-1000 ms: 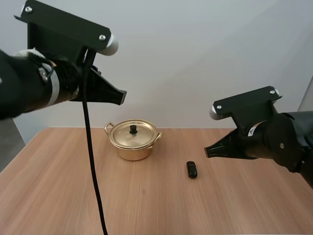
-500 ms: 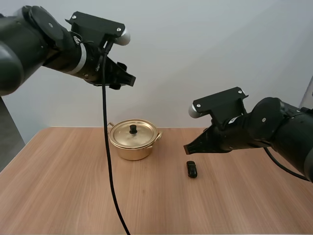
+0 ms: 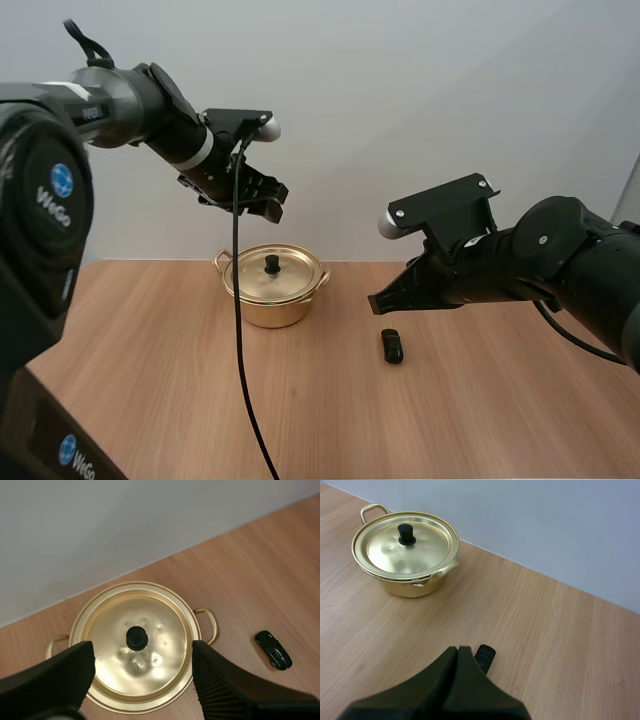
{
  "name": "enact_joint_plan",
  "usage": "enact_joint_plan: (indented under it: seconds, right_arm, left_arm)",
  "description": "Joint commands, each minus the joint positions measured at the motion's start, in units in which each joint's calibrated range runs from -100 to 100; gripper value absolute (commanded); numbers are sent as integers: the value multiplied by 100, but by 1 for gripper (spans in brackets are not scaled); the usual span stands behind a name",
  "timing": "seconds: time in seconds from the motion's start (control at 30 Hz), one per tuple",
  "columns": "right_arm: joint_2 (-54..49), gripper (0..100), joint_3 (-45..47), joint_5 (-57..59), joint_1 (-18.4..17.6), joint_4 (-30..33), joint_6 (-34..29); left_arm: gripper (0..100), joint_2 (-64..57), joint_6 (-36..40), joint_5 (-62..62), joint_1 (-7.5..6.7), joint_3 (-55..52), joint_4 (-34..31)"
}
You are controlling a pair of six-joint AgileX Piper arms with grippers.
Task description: Open the pot, put the car inside, and close it
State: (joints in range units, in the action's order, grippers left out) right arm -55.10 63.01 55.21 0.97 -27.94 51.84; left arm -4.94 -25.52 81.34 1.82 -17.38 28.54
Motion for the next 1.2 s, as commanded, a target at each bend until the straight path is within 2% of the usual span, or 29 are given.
enact_joint_plan:
  seconds: [0.0, 0.23, 0.4, 0.57, 0.73, 0.83, 0.9, 0.93, 0.97, 1.0, 1.03, 1.17]
  right_arm:
    - [1, 0, -2, -26, 3, 0, 3]
    - [1, 0, -2, -43, 3, 32, 34]
    - [1, 0, -2, -43, 3, 32, 34]
    - [1, 0, -2, -43, 3, 32, 34]
    - [1, 0, -2, -43, 3, 32, 34]
    - [1, 0, -2, -43, 3, 32, 34]
    - [1, 0, -2, -43, 3, 32, 34]
    - [1, 0, -2, -43, 3, 32, 34]
    - [1, 0, -2, -43, 3, 32, 34]
    - [1, 0, -2, -43, 3, 32, 34]
    - [1, 0, -2, -43, 3, 32, 34]
    - [1, 0, -2, -43, 3, 11, 34]
  left_arm:
    - [90, 1109, 12, 13, -1, 49, 0]
    - [90, 1458, 12, -353, -59, 118, -6]
    - [90, 1550, -61, -1017, -272, 118, -116]
    - [90, 1553, 80, -1638, -481, 118, -689]
    - [90, 1644, 379, -1848, -503, 118, -1400]
    - [90, 1743, 379, -1912, -503, 118, -1485]
    - [82, 1783, 379, -1976, -503, 118, -1460]
    - [70, 1797, 379, -1997, -503, 118, -1432]
    - [53, 1808, 379, -1997, -503, 118, -1421]
    - [29, 1825, 368, -1997, -503, 118, -1421]
    - [0, 1825, 343, -1978, -503, 118, -1421]
    - [0, 1812, 304, -1784, -503, 288, -1261]
